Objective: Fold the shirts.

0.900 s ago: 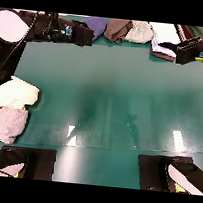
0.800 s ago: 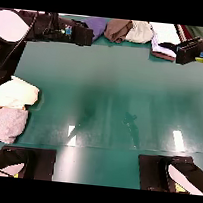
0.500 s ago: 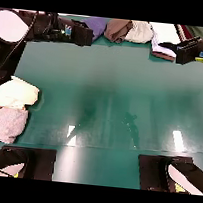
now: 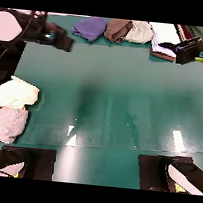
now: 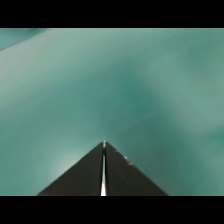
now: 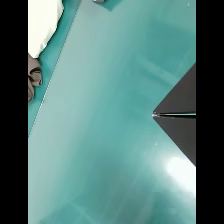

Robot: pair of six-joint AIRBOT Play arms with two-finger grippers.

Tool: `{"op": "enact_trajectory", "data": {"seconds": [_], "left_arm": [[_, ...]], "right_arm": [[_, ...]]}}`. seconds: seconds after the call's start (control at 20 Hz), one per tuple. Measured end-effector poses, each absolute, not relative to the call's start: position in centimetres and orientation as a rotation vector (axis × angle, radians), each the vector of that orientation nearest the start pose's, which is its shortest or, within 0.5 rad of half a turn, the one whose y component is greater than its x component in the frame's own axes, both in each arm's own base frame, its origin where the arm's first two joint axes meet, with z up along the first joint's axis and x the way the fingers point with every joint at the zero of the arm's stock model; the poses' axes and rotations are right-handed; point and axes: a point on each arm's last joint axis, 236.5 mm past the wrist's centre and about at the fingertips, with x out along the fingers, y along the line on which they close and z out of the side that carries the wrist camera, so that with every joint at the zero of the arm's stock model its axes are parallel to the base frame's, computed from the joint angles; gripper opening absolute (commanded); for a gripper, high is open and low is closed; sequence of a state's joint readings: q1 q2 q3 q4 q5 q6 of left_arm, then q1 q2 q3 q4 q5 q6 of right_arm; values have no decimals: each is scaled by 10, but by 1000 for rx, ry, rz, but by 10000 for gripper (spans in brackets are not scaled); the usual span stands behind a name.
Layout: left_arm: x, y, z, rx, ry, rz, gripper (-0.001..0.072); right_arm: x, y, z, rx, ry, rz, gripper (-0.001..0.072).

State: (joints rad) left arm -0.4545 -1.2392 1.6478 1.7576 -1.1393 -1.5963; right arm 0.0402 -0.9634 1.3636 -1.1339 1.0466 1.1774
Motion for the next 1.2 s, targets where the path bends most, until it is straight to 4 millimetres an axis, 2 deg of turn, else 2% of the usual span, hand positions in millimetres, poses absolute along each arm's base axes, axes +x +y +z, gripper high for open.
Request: {"op": "enact_trajectory", "data": {"seconds": [0.05,0.1,0.15,0.2,0.3,0.4,0.5,0.65,0.75,0.8,0.85,0.9,1.05,1.1,1.2], "left_arm": [[430,-131,224,306,724,-196,215],[431,-96,214,320,775,-99,602],[430,-63,202,320,831,-8,692],[426,-28,186,302,895,90,695],[409,29,147,261,1029,246,694],[386,67,104,222,1156,343,694],[362,93,64,189,1259,402,694],[342,106,16,155,1336,413,694],[333,107,-9,137,1372,405,690],[330,105,-18,125,1385,396,481],[328,104,-25,112,1392,392,151],[326,102,-29,102,1398,386,27],[330,102,-24,88,1382,385,25],[335,102,-13,81,1353,385,25],[356,97,32,89,1226,365,25]], "right_arm": [[385,105,253,-46,561,459,15],[384,108,254,-34,558,469,15],[383,111,256,-21,556,481,15],[383,114,257,-10,553,491,15],[381,119,259,11,549,508,15],[380,122,260,22,547,518,15],[380,123,261,30,546,524,15],[380,124,262,46,548,526,15],[379,125,262,53,549,525,15],[379,125,262,58,550,525,15],[379,125,262,62,550,525,15],[379,127,263,71,550,529,15],[377,133,268,108,540,552,15],[377,136,270,121,536,560,15],[376,140,277,142,523,576,15]]}}
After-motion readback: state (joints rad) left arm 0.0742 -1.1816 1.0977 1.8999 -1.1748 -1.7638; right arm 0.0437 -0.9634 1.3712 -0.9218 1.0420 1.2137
